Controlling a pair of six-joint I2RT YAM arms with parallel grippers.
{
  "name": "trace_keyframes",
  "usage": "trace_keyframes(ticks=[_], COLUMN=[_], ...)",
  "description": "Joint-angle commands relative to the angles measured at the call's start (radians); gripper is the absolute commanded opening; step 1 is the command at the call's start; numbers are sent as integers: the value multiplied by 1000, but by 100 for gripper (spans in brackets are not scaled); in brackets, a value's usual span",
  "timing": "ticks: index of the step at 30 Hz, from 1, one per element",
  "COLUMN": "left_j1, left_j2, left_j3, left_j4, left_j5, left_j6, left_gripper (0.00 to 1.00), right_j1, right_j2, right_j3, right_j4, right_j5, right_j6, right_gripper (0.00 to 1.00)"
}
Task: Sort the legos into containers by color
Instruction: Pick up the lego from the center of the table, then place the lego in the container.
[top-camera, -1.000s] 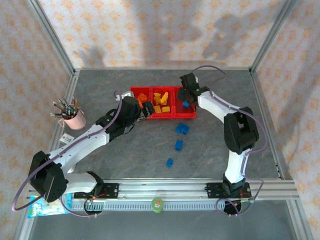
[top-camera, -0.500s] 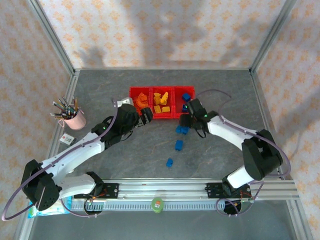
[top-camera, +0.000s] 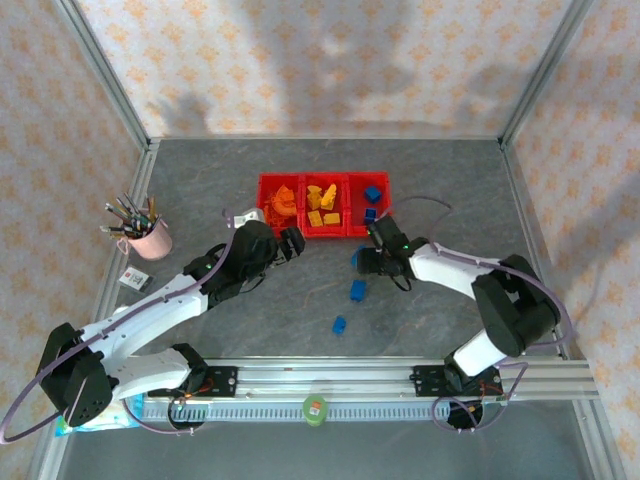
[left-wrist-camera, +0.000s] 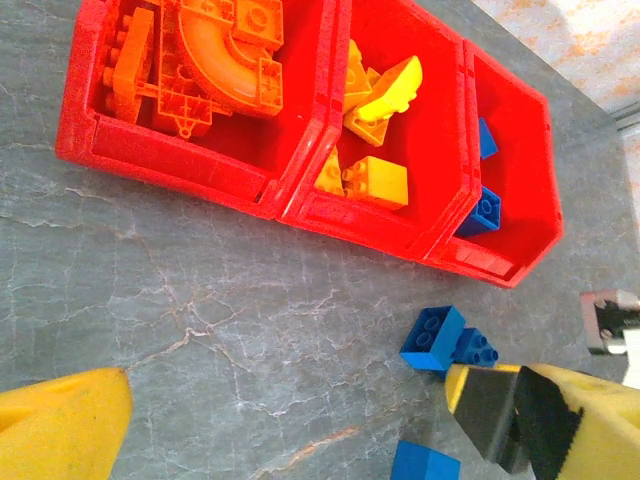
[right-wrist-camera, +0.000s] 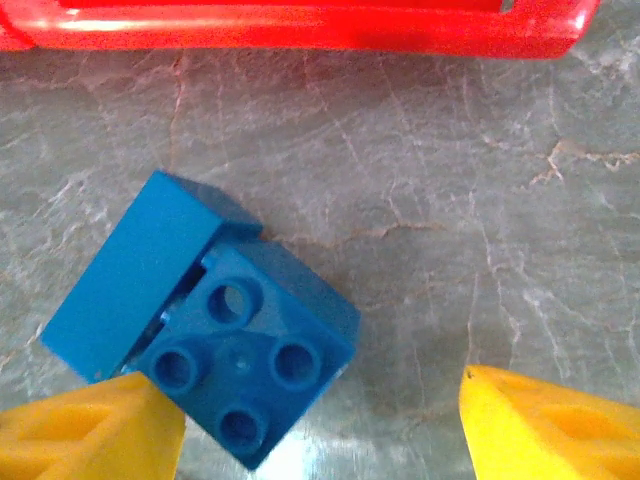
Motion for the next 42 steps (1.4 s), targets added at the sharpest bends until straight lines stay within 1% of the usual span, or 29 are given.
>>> trace_keyframes(ticks=[1, 7, 10, 13, 18, 21, 26, 29, 31, 34, 37, 40, 42], left_j1=[-7, -7, -6, -7, -7, -7, -7, -6, -6, -1, 6, 17, 28], left_j2=[-1, 11, 15, 16, 22, 30, 49, 58, 67, 91, 125, 147, 156], left_j3=[-5, -4, 4, 9, 14, 25, 57, 76, 93, 135, 172, 186, 189], left_j4=[11, 12, 9, 5, 3, 10, 10, 17, 17, 13, 4, 17, 26], left_j5=[-17, -17, -18, -22, -20, -8, 6, 12, -1, -1, -13, -16, -10], left_j6=[-14, -9, -5, -2, 1, 3, 21, 43, 57, 91, 113, 124, 125], left_gripper=[99, 99, 99, 99, 99, 99, 99, 99, 99, 99, 99, 99, 99], right_j1=[-7, -29, -37, -38, -38, -39, -40, -50, -61, -84, -103, -122, -127], right_j2=[31, 99, 119, 126, 90, 57, -19, -32, -20, 51, 152, 253, 328], right_j3=[37, 84, 101, 110, 87, 86, 131, 227, 289, 389, 488, 582, 673], right_j4=[40, 57, 60, 49, 41, 20, -59, -126, -143, -157, -161, -144, -157], right_j5=[70, 89, 87, 85, 63, 63, 75, 103, 96, 88, 81, 78, 69], right_j6=[-8, -26, -32, -37, -35, -31, -10, 22, 30, 30, 30, 33, 27], right_gripper=[69, 63, 55, 49, 32, 26, 26, 26, 28, 28, 28, 28, 28])
